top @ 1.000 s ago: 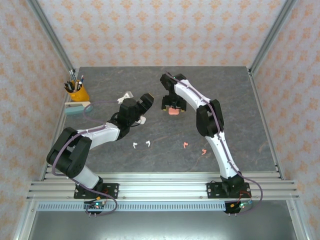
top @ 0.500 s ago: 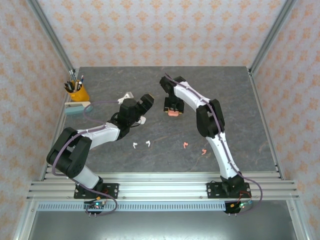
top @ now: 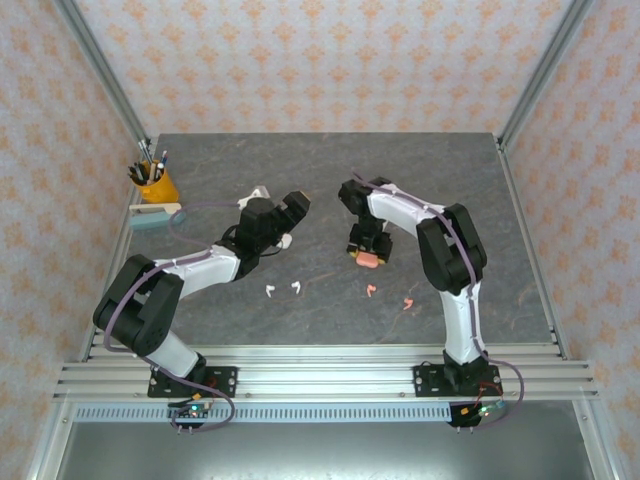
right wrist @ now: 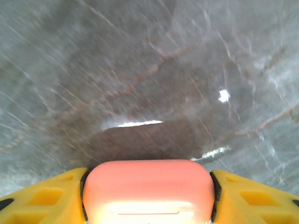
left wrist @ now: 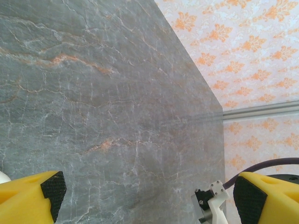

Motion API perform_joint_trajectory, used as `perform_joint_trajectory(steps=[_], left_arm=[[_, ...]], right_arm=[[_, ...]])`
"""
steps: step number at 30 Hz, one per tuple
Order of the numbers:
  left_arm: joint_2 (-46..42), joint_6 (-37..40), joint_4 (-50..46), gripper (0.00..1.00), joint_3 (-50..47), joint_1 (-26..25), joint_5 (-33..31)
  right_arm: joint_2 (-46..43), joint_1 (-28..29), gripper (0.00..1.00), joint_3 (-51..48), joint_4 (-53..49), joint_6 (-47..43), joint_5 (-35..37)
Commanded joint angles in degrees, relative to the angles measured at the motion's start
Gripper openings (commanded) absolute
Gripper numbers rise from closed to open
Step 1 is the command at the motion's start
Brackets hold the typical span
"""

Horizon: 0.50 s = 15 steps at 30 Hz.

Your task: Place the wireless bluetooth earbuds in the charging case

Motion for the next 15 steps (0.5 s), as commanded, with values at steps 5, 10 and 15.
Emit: perform_joint_trajectory(steps=[5,10,15], left_arm=[[-1.29,1.2,-3.68,0.95,0.73,-2.6,0.82],[-1.98,1.0,-4.3,0.95,-0.24,-3.47,0.28],[-3.11,1.2,-4.8,0.95,-1.23,-3.82,0.33]], right_arm=[[-0.37,0.57,0.74,-1.19,2.13,1.88,-1.65],[0.43,0.98,0.74,-0.1,1.57,1.49,-2.77],[-0.87,1.71,0.81,-1.76,1.34,-0.36,-2.78]])
